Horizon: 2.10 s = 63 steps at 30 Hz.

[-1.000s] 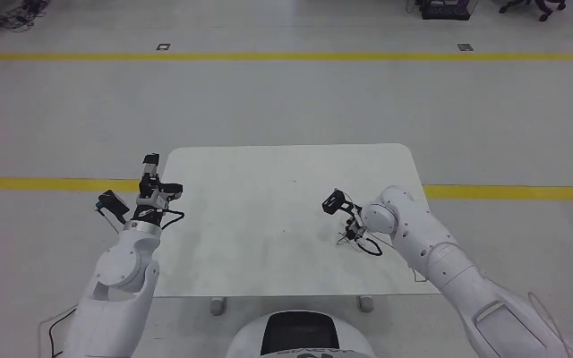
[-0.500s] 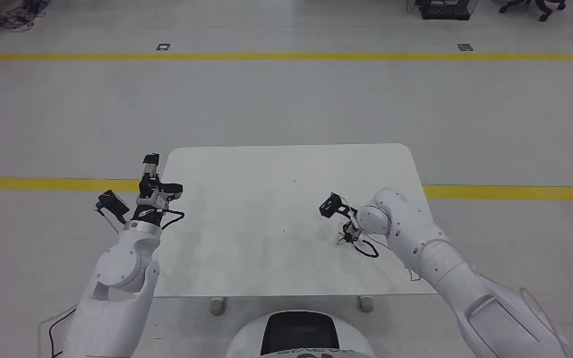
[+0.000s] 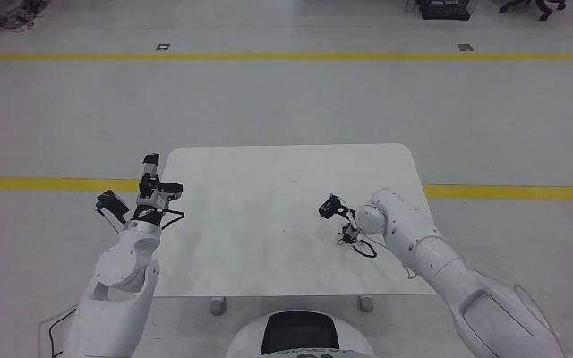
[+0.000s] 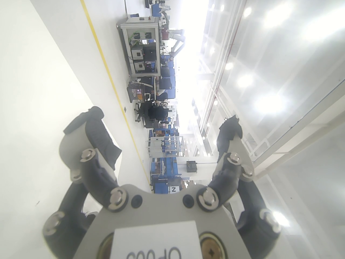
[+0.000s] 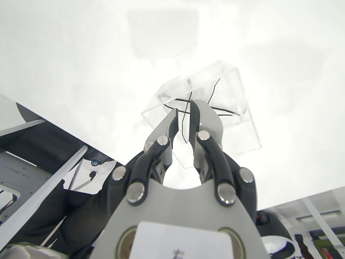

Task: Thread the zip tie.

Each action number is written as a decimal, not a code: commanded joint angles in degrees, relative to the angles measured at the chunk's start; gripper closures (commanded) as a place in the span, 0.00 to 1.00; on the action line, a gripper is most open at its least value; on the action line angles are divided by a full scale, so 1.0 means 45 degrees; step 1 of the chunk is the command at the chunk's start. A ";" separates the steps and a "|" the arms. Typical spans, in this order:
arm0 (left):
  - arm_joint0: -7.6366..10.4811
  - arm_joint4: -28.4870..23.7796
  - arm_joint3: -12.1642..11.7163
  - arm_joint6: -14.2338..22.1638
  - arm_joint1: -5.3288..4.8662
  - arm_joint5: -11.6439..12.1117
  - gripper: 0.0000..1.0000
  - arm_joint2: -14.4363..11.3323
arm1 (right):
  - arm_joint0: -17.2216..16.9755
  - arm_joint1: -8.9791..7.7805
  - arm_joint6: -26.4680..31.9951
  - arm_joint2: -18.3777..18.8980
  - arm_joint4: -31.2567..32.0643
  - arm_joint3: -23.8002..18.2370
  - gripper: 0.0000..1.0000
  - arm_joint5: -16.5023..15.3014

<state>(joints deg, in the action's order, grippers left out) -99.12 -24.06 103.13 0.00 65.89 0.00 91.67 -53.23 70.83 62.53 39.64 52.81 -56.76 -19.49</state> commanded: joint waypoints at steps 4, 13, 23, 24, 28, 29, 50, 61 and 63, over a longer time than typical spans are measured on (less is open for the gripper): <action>0.0000 0.0000 0.0000 0.0000 0.0000 0.0000 0.00 0.0000 | 0.0154 0.0111 -0.0126 -0.0118 -0.0150 0.0380 0.82 0.0002; 0.0000 0.0000 0.0000 0.0000 0.0000 0.0000 0.00 0.0000 | 0.0399 0.0303 -0.0317 -0.0442 -0.0291 0.0937 0.83 0.0002; 0.0000 0.0000 0.0000 0.0000 0.0000 0.0000 0.00 0.0000 | 0.0572 0.0515 -0.0440 -0.0721 -0.0132 0.1367 0.84 0.0077; 0.0000 0.0000 0.0000 0.0000 0.0000 0.0000 0.00 0.0000 | 0.0585 0.0533 -0.0447 -0.0739 -0.0119 0.1398 0.84 0.0090; 0.0000 0.0000 0.0000 0.0000 0.0000 0.0000 0.00 0.0000 | 0.0637 0.0604 -0.0477 -0.0799 -0.0059 0.1529 0.90 0.0146; 0.0000 0.0000 0.0000 0.0000 0.0000 0.0000 0.00 0.0000 | 0.0649 0.0625 -0.0492 -0.0816 -0.0036 0.1562 0.91 0.0173; 0.0000 0.0000 0.0000 0.0000 0.0000 0.0000 0.00 0.0000 | 0.0635 0.0728 -0.0489 -0.0735 0.0150 0.1539 0.89 0.0127; 0.0000 0.0000 0.0000 0.0000 0.0000 0.0000 0.00 0.0000 | 0.0579 0.0758 -0.0368 -0.0691 0.0167 0.1576 0.88 0.0016; 0.0000 0.0000 0.0000 0.0000 0.0000 0.0000 0.00 0.0000 | 0.0589 0.0779 -0.0377 -0.0697 0.0163 0.1629 0.87 0.0005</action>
<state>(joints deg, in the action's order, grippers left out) -99.12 -24.06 103.13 0.00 65.89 0.00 91.67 -50.60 74.29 60.86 36.52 53.56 -49.54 -19.44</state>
